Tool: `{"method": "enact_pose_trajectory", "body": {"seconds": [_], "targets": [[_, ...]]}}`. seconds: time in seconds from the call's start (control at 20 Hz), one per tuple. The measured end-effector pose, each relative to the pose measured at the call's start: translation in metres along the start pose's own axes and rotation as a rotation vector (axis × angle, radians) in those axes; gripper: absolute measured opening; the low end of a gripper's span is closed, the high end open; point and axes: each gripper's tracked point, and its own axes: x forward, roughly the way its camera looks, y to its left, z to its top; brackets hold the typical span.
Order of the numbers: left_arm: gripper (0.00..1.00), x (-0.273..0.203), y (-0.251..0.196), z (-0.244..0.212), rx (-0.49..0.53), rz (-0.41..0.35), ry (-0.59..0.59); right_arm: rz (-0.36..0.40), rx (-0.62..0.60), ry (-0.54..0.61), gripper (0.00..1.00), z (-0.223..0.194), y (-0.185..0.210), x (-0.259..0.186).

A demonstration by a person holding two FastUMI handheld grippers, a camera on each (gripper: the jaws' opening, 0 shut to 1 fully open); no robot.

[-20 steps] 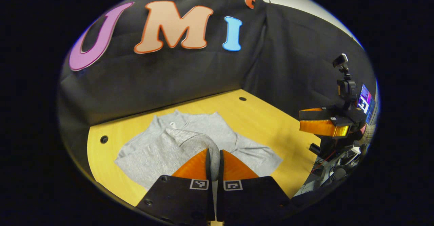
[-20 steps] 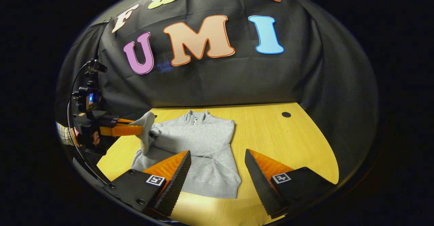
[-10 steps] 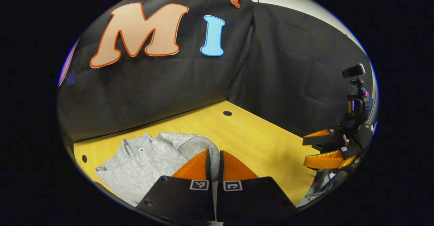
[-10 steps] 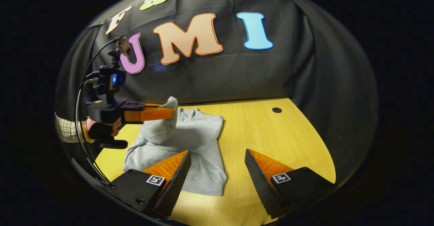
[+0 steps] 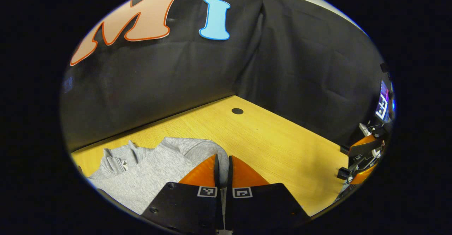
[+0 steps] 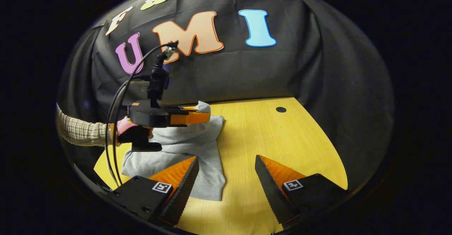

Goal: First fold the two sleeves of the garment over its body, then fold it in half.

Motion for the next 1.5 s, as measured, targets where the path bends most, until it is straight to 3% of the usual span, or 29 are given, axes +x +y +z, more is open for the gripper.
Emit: {"method": "enact_pose_trajectory", "body": {"seconds": [0.3, 0.5, 0.55, 0.7, 0.75, 0.95, 1.15, 1.5], "targets": [[0.06, 0.040, 0.015, -0.015, -0.035, 0.054, 0.025, -0.011, -0.008, 0.016, 0.99, -0.011, 0.000, 0.014], [0.16, 0.041, 0.008, -0.020, -0.090, 0.015, 0.023, 0.008, -0.012, 0.037, 0.99, -0.020, 0.008, 0.024], [0.40, 0.036, 0.004, -0.018, -0.097, -0.003, 0.016, 0.013, -0.019, 0.042, 0.96, -0.021, 0.010, 0.026], [0.81, 0.004, 0.014, -0.005, -0.070, 0.020, -0.008, 0.035, -0.031, 0.050, 0.99, -0.024, 0.018, 0.030], [0.96, 0.000, 0.017, -0.004, -0.060, 0.029, -0.021, 0.040, -0.039, 0.052, 0.95, -0.026, 0.021, 0.031], [0.94, -0.055, 0.035, 0.005, -0.035, 0.055, -0.051, 0.073, -0.055, 0.068, 0.99, -0.036, 0.034, 0.037], [0.94, -0.125, 0.052, -0.005, -0.028, 0.118, -0.083, 0.108, -0.072, 0.098, 0.96, -0.054, 0.046, 0.040], [0.94, -0.246, 0.074, -0.101, -0.146, 0.309, -0.034, 0.133, -0.085, 0.149, 0.96, -0.091, 0.057, 0.050]]}}
